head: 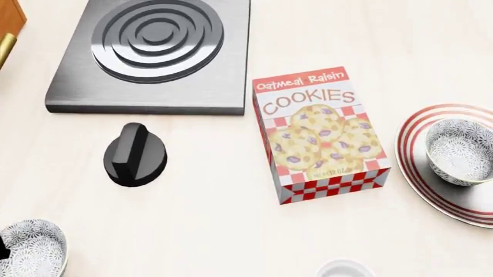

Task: Pick the akita bowl from table center and place it on the plate.

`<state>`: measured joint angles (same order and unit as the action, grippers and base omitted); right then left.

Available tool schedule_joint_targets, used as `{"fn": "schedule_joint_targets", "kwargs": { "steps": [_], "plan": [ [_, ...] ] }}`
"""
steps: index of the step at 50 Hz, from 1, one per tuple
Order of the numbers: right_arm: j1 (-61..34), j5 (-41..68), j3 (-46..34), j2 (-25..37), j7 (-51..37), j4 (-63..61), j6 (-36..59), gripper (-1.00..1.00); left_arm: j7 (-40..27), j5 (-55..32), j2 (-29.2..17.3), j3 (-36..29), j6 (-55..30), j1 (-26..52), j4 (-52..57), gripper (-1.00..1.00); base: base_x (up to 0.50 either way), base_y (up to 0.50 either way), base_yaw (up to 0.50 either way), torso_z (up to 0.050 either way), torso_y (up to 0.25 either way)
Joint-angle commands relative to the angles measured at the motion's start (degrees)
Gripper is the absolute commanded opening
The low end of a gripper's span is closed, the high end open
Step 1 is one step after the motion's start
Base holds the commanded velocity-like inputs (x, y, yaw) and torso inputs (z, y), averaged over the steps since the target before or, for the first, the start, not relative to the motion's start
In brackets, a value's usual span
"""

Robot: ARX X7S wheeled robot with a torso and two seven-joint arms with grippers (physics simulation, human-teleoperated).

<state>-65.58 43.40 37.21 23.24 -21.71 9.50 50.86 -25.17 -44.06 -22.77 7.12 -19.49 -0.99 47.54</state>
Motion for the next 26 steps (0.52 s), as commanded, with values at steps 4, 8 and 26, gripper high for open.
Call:
{"fn": "schedule_joint_targets", "kwargs": {
  "steps": [4,8,26],
  "plan": [
    [2.51,-0.54,-7.08,0.52,1.93,-13.88,1.23,1.00,-0.20,-0.27,-0.36,-0.26,0.10,0.47,-0.11,1.00,0.00,0.00,0.00,0.000,0.000],
    [1.72,0.85,-6.80,0.96,0.91,-16.01,3.17,1.00,-0.44,-0.71,-0.57,0.08,0.13,0.44,0.09,1.00,0.00,0.00,0.00,0.000,0.000],
    [0.44,8.64,-8.02,1.66,-3.83,-27.99,14.40,1.00,-0.67,-0.35,-0.53,-0.91,0.46,0.77,0.36,1.00,0.00,0.00,0.00,0.000,0.000]
  ]
}}
